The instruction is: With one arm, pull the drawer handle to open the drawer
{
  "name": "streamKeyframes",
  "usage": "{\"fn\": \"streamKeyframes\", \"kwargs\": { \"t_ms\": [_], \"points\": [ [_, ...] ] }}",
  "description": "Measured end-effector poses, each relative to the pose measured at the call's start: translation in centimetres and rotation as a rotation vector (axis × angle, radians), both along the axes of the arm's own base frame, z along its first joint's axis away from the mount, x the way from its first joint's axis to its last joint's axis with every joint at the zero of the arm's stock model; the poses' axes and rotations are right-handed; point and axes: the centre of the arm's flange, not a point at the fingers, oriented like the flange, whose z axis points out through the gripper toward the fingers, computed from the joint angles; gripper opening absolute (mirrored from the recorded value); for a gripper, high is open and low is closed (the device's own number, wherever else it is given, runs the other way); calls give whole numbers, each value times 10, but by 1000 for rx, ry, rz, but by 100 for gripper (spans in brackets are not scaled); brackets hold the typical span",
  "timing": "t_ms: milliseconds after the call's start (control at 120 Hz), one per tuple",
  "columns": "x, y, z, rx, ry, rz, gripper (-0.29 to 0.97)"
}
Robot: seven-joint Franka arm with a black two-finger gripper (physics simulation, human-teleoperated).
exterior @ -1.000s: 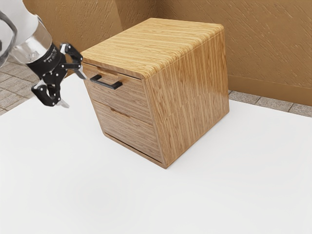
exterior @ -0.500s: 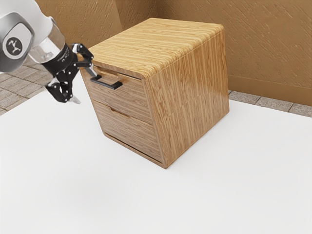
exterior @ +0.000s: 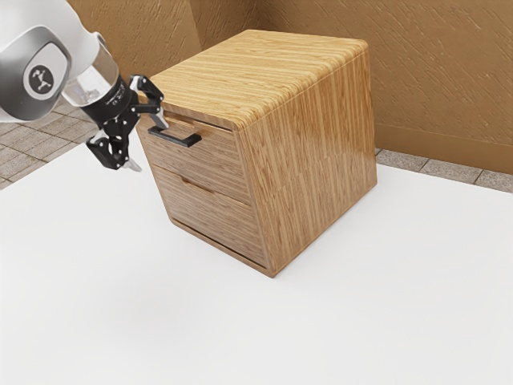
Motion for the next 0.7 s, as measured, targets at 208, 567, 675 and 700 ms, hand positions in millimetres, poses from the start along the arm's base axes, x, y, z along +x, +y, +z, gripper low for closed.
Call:
{"fn": "streamKeyframes", "kwargs": {
  "t_ms": [208,567,675,700],
  "points": [
    [1,0,1,4,-5,-7,50],
    [11,8,1,7,-10,-10,46],
    [12,15,1,8,-11,-5,47],
    [12,16,1,8,-10,-4,48]
  ]
}}
